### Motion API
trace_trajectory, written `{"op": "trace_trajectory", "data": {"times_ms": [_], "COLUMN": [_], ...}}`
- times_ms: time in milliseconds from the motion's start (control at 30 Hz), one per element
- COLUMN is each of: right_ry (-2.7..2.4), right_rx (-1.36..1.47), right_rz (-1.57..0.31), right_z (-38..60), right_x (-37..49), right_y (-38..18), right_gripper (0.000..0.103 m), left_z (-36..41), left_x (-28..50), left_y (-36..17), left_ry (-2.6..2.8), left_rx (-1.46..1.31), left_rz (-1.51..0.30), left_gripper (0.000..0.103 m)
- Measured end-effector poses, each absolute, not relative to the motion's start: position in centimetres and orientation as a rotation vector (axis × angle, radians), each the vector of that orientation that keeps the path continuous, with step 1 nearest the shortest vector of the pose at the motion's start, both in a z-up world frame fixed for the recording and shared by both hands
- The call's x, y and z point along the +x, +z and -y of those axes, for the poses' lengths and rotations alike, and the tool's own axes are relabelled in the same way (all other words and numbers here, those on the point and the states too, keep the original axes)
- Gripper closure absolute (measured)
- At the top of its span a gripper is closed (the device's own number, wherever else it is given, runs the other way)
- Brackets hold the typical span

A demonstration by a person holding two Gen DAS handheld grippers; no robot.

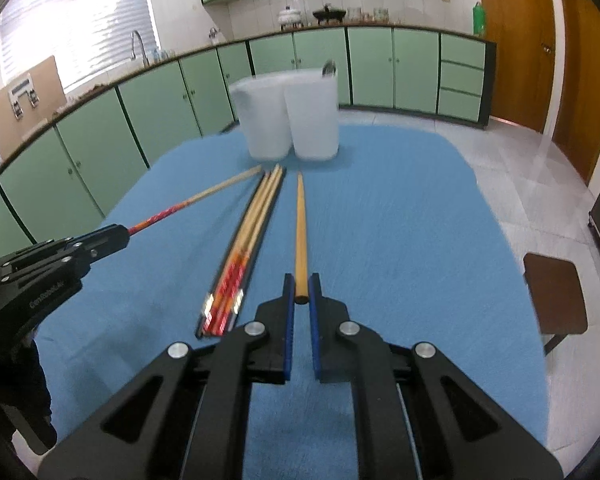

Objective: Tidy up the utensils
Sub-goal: 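Grasp a red-patterned chopstick with the left tool while the right holds its chopstick, then lift both chopsticks and drop them into the caddy, opening both tools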

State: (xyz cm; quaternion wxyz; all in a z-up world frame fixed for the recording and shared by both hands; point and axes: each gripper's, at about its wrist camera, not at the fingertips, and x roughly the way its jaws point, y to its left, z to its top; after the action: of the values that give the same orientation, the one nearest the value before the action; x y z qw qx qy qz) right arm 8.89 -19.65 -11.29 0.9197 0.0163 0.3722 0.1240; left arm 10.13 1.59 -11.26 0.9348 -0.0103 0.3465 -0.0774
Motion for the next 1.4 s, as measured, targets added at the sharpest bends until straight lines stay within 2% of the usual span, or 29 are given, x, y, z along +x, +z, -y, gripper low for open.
{"op": "trace_trajectory", "data": {"times_ms": [467, 1133, 1400], "right_ry": [0.312, 0.369, 0.357], "right_rx": [0.074, 0.020, 0.036], "right_rz": [-0.596, -0.535, -0.412], "right_z": [20.2, 19.5, 20.3], "right_x": [11.2, 18.9, 22.5], "right_y": [-2.0, 5.8, 11.4], "right_gripper": [0.097, 0.097, 0.097], "left_z": [-1.9, -2.0, -1.9], "left_x": [11.7, 17.7, 19.2], "left_y": [-3.1, 1.0, 6.9], "left_ry": [-0.206, -0.266, -0.279], "left_rx": [-0.029, -0.028, -0.030], "left_rz": [-0.528, -0.474, -0.325], "left_gripper": [0.097, 0.097, 0.097]}}
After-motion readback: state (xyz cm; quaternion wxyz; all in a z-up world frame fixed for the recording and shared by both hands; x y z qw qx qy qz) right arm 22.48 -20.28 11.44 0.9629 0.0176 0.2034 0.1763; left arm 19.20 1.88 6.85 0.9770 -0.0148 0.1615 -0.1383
